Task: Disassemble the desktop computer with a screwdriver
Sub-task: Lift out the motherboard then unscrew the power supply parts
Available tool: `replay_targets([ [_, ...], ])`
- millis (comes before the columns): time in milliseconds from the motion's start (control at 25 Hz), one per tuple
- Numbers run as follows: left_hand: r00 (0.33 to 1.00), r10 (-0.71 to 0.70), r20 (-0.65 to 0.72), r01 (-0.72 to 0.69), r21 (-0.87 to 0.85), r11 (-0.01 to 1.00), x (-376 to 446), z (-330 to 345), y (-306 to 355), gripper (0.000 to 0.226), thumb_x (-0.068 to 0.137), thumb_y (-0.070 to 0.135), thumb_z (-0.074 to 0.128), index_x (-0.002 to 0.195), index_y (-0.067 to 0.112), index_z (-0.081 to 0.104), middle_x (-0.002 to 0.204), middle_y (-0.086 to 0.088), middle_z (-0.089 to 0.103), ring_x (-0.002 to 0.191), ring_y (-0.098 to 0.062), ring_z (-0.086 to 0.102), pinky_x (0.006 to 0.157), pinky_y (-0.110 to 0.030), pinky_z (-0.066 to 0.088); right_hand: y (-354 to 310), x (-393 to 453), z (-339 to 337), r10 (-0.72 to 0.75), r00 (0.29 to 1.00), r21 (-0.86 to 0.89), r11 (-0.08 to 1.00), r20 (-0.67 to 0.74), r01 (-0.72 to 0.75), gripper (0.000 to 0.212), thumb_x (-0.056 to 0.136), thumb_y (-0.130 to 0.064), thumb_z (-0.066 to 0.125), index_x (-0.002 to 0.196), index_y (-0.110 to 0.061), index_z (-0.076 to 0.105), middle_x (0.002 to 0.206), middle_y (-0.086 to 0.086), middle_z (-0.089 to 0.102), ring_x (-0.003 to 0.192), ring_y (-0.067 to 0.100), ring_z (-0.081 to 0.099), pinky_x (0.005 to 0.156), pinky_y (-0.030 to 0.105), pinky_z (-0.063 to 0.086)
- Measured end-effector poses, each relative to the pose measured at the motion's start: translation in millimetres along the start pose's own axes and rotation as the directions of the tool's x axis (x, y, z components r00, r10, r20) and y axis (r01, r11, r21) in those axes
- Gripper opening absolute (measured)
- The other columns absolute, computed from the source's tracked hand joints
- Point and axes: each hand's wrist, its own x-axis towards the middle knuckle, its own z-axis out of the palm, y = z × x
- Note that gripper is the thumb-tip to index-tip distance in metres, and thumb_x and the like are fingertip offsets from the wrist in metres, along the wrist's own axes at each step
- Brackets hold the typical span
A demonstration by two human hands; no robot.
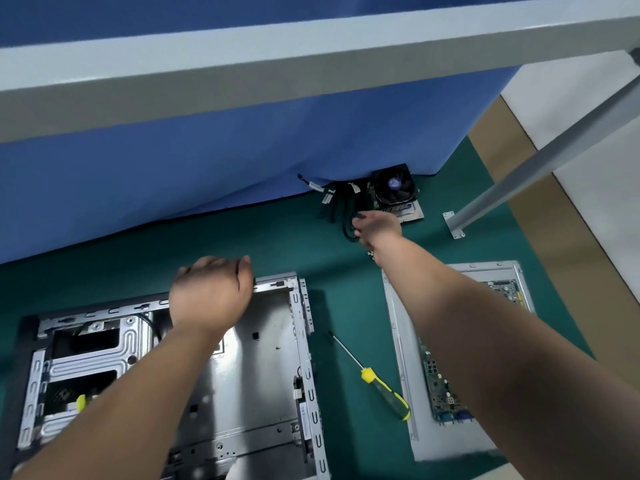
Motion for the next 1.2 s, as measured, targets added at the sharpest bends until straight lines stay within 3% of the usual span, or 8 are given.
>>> replay_targets([
  [80,1.000,-0.004,-0.023,0.004,-0.009,1.000,0,4,0,0.051,0.097,0.035,0.037,0.063,0.011,0.066,0.066,-0.012,0.065,0.075,-0.035,0.065,0.069,-0.037,0.047,3,14,8,0.003,1.000,-0.040,0.999,-0.025,-0.004,0.030,0.096,-0.014,0.065,0.127,-0.013,0.069,0.123,0.010,0.070,0.108,0.028,0.068,0.096,0.036,0.055],
  [160,1.000,-0.001,-0.030,0.001,-0.010,1.000,1,7,0,0.049,0.096,0.034,0.038,0.063,0.011,0.066,0.066,-0.012,0.065,0.073,-0.035,0.064,0.068,-0.037,0.046,10,17,11,-0.012,0.999,-0.108,0.994,-0.040,0.008,0.035,0.095,-0.012,0.066,0.129,-0.014,0.068,0.131,0.010,0.067,0.119,0.030,0.063,0.107,0.038,0.049],
  [400,1.000,0.021,-0.010,-0.021,-0.009,1.000,0,4,-1,0.057,0.100,0.042,0.030,0.066,0.014,0.067,0.070,-0.010,0.068,0.079,-0.034,0.066,0.068,-0.036,0.044,67,-45,-20,-0.211,0.975,-0.322,0.920,0.073,0.223,0.031,0.095,-0.019,0.066,0.125,-0.019,0.068,0.117,-0.002,0.071,0.111,0.018,0.066,0.092,0.022,0.046],
  [560,0.996,0.070,0.052,-0.070,0.003,0.998,-1,4,-7,0.066,0.099,0.057,0.015,0.079,0.024,0.067,0.085,0.001,0.071,0.097,-0.028,0.064,0.075,-0.036,0.043,153,-114,-51,-0.076,0.937,-0.729,0.607,0.342,0.316,0.042,0.097,-0.037,0.064,0.136,-0.023,0.060,0.134,-0.001,0.060,0.121,0.020,0.060,0.105,0.031,0.046],
  [640,0.993,0.117,0.028,-0.115,-0.057,0.992,-2,5,-13,0.060,0.099,0.062,0.018,0.095,0.032,0.069,0.102,0.007,0.072,0.110,-0.024,0.061,0.083,-0.037,0.042,189,-143,-54,-0.056,0.947,-0.844,0.439,0.318,0.309,0.045,0.095,-0.045,0.060,0.137,-0.027,0.055,0.136,-0.001,0.054,0.125,0.023,0.056,0.104,0.034,0.046],
  [800,0.986,0.162,0.025,-0.159,-0.109,0.981,-7,9,-20,0.055,0.100,0.065,0.022,0.120,0.039,0.065,0.132,0.015,0.063,0.130,-0.018,0.048,0.098,-0.041,0.035,214,-168,-46,-0.133,0.961,-0.901,0.335,0.244,0.275,0.034,0.097,-0.024,0.055,0.130,-0.023,0.049,0.131,0.004,0.053,0.120,0.027,0.055,0.096,0.036,0.047],
  [1000,0.993,0.102,0.060,-0.090,-0.182,0.979,-33,14,-21,0.060,0.094,0.069,0.017,0.135,0.040,0.052,0.143,0.013,0.053,0.135,-0.018,0.041,0.111,-0.043,0.022,205,-159,-54,-0.169,0.964,-0.851,0.456,0.206,0.262,0.029,0.097,-0.018,0.054,0.126,-0.017,0.053,0.125,0.009,0.056,0.112,0.031,0.059,0.088,0.036,0.049],
  [1200,0.990,0.113,0.087,-0.091,-0.221,0.971,-44,13,-20,0.068,0.093,0.069,0.016,0.150,0.038,0.038,0.154,0.009,0.041,0.145,-0.020,0.028,0.124,-0.042,0.000,189,-135,-85,-0.209,0.978,-0.826,0.550,0.006,0.123,0.029,0.097,-0.014,0.054,0.126,-0.011,0.051,0.124,0.014,0.055,0.106,0.036,0.062,0.081,0.039,0.051],
])
